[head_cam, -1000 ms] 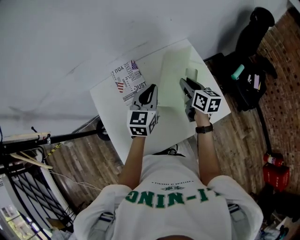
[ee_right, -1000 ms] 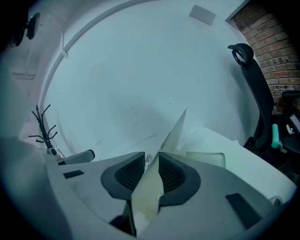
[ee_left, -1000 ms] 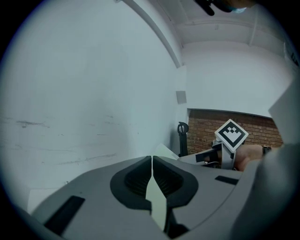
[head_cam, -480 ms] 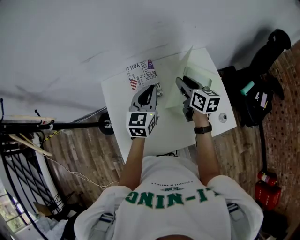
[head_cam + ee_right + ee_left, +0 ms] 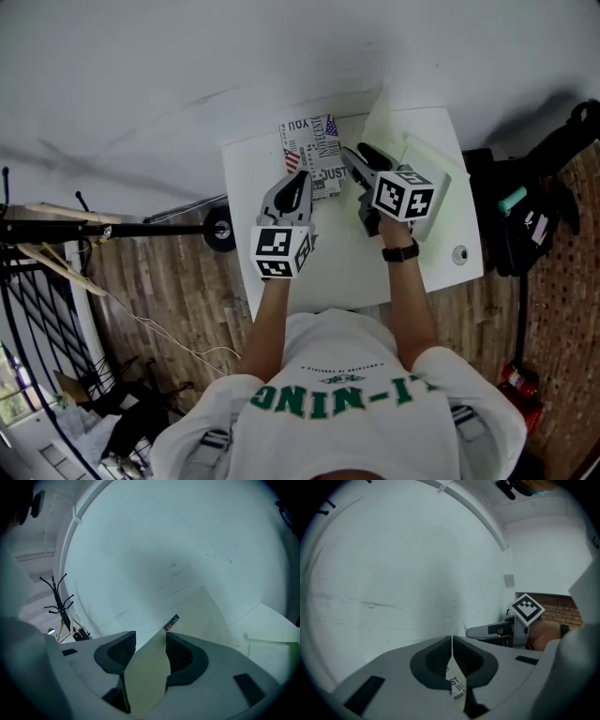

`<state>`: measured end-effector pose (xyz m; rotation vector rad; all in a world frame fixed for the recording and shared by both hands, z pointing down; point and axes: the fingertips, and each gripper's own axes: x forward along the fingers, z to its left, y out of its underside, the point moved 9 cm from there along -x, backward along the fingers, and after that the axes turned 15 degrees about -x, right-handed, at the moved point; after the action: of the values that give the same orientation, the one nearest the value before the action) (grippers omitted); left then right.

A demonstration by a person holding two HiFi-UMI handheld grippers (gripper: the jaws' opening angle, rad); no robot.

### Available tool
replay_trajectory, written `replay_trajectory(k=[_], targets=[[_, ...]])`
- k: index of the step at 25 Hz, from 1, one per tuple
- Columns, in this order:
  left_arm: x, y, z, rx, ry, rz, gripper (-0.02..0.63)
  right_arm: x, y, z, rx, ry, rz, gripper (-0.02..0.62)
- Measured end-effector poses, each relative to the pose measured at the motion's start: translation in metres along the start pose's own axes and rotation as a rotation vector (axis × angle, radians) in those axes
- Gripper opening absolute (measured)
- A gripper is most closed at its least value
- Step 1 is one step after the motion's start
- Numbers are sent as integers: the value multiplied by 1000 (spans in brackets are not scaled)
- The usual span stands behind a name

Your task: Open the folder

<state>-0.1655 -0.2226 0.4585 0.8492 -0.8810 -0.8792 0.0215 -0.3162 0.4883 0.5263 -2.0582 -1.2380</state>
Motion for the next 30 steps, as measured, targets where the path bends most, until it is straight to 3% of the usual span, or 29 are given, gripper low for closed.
replay_trajectory(k=[7, 13, 23, 30], targets=[[-4, -6, 38, -22, -85, -22, 23, 58, 8, 10, -20, -65, 55, 208], [1, 1, 62, -61, -139, -11, 23, 104, 27, 10, -37, -95, 108, 161], [12, 17, 82, -93, -169, 26, 23, 155, 58, -3, -108, -41, 178, 21], [24, 28, 84, -99, -161, 66, 23, 181, 93, -15, -148, -23, 301, 17]])
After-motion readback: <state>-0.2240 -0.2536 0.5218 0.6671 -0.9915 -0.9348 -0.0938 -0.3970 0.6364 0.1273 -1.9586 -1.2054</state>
